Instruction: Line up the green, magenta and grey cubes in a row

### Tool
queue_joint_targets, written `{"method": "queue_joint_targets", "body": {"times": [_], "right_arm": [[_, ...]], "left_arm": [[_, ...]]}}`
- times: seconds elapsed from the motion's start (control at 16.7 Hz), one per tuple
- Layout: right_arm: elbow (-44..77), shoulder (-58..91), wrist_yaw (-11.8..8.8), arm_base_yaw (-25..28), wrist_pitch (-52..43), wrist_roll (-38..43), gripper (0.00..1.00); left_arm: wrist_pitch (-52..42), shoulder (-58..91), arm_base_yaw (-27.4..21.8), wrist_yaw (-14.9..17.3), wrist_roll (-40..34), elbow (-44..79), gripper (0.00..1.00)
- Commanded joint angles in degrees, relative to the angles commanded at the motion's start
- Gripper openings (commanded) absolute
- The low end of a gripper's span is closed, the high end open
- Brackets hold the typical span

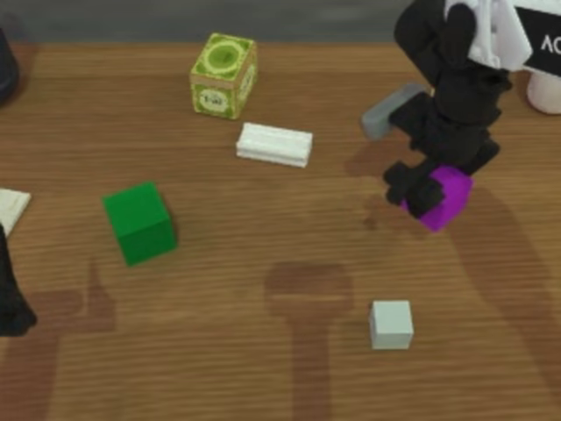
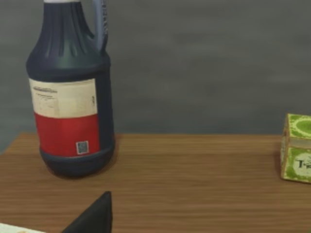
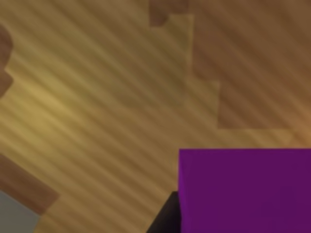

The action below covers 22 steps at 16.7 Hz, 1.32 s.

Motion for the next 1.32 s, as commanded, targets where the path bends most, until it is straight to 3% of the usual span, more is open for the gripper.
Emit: {"method": "queue_joint_targets", "body": {"times": [0.24, 0.48, 1.08, 1.32], "right_arm": [[-0.1, 0.2, 0.0, 0.2, 0.1, 0.8, 0.00], [-0.4, -0.4, 0.2, 3.8, -0.2, 9.1, 0.00], [-5.5, -4.7, 0.9, 19.1, -1.4, 54.5, 0.00], [-6.9, -7.0, 1.3, 23.0, -0.9, 64.5, 0.00]], "left_arm": [[0.0, 0.0, 0.0, 0.0, 0.0, 0.0, 1.00], [0.0, 0.0, 0.0, 0.0, 0.0, 0.0, 1.00], [0.0, 0.0, 0.0, 0.0, 0.0, 0.0, 1.00], [0.0, 0.0, 0.0, 0.0, 0.0, 0.0, 1.00]]}}
